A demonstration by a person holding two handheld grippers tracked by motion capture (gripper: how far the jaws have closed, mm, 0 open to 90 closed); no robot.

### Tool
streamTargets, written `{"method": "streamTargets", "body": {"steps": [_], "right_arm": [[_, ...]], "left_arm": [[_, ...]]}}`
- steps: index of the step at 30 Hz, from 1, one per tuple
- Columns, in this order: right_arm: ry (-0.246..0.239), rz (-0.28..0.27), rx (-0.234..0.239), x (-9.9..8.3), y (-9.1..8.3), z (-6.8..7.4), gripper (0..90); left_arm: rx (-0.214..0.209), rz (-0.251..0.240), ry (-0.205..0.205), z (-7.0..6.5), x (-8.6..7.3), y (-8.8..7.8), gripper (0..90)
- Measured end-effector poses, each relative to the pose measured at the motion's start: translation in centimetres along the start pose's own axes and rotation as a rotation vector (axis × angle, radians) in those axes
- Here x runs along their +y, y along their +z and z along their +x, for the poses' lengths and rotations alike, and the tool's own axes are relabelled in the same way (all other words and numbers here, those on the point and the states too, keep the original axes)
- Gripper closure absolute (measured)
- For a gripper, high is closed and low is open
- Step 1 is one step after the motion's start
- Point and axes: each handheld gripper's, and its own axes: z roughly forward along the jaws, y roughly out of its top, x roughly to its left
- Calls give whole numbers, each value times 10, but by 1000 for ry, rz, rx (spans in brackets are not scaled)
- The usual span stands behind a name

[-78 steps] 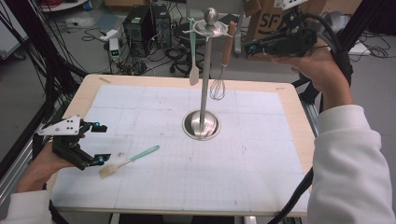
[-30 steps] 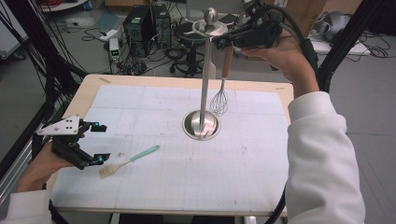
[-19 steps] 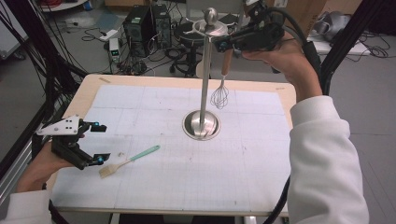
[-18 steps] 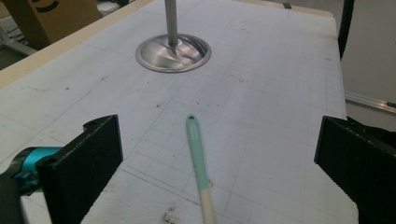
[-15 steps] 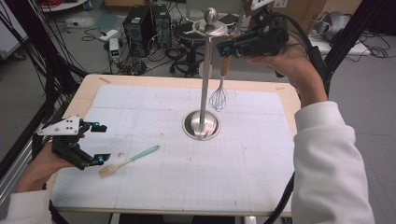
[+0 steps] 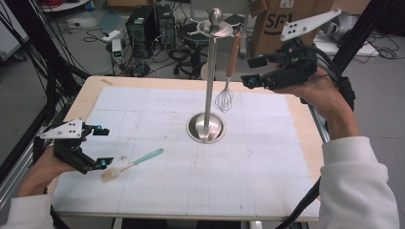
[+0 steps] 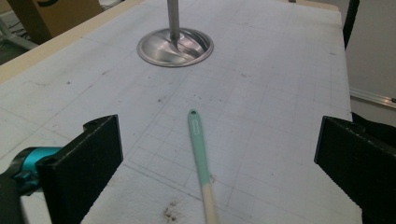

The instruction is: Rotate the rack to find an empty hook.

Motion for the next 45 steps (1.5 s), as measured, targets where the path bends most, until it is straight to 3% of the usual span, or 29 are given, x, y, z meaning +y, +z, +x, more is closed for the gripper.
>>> {"method": "streamTargets", "body": {"steps": [4,13,21,24,29,33,40,45], "right_arm": [[2,22,-19,-21,-3,5,0],[24,-15,-53,-57,-11,15,0],[48,-19,-48,-89,-4,22,0],[57,-45,-41,-99,-3,22,0],[73,-7,-86,-115,-2,24,0],[117,-62,-87,-129,0,23,0],[132,-73,-95,-152,6,22,0],[156,-67,-75,-167,12,19,0]], "left_arm": [[-5,12,5,0,0,1,17],[-3,-8,0,0,1,-1,17],[3,-4,2,0,1,-1,17],[3,0,2,-1,1,-1,17],[4,5,5,-1,1,0,17],[5,3,2,-1,1,0,17],[8,13,-3,-1,-1,1,17],[8,19,-5,-1,-1,2,17]]}}
